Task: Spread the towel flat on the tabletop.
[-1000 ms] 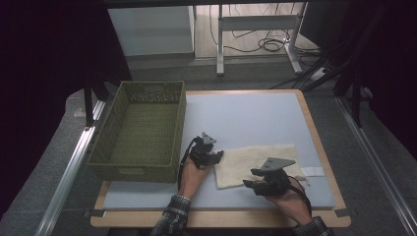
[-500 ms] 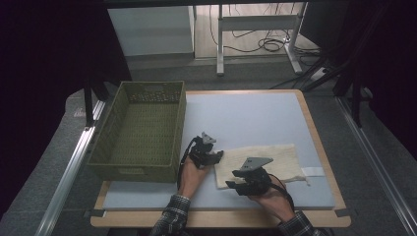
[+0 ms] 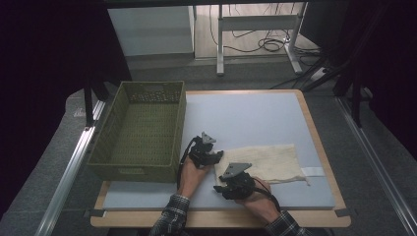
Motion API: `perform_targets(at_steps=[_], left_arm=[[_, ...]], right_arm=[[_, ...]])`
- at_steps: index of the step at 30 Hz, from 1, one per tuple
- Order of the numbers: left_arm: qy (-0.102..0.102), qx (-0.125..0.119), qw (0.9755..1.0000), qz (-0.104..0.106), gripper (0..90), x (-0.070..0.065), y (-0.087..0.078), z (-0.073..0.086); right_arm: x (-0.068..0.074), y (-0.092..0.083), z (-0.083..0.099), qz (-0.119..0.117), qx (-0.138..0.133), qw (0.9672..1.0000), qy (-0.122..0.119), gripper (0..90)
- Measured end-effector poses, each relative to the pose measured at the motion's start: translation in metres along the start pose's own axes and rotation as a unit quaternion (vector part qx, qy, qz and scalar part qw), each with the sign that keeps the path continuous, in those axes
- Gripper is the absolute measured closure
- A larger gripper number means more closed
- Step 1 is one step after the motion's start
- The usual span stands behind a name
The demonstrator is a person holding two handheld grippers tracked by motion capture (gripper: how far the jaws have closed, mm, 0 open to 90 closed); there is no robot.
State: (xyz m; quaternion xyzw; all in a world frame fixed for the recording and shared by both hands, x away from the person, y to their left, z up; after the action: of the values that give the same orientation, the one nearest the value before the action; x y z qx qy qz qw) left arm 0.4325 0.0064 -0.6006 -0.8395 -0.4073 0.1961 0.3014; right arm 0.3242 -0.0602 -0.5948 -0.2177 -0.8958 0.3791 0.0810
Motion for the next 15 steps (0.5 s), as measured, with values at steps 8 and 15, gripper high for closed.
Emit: perform_targets(at_steps=[8, 15], left_arm=[[-0.066, -0.030, 0.9974, -0.003, 53.2, 0.015, -0.011, -0.007], [-0.053, -0.010, 0.9982, 0.029, 55.3, 0.004, -0.006, 0.001]], right_arm=[[-0.008, -0.001, 0.002, 0.016, -0.006, 0.9998, 0.010, 82.8], [-0.009, -0.002, 0.002, 0.011, -0.006, 0.9998, 0.015, 83.7]])
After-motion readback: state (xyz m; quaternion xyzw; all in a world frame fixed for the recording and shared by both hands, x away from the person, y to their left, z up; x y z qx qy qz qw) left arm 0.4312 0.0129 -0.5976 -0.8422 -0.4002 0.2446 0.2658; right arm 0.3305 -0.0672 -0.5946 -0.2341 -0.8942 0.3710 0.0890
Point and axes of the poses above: each handheld gripper's, and its own axes: y roughly forward along the jaws, z roughly out of its underside, x roughly to its left, the point moved 9 cm from there along y, roughly forward along the jaws
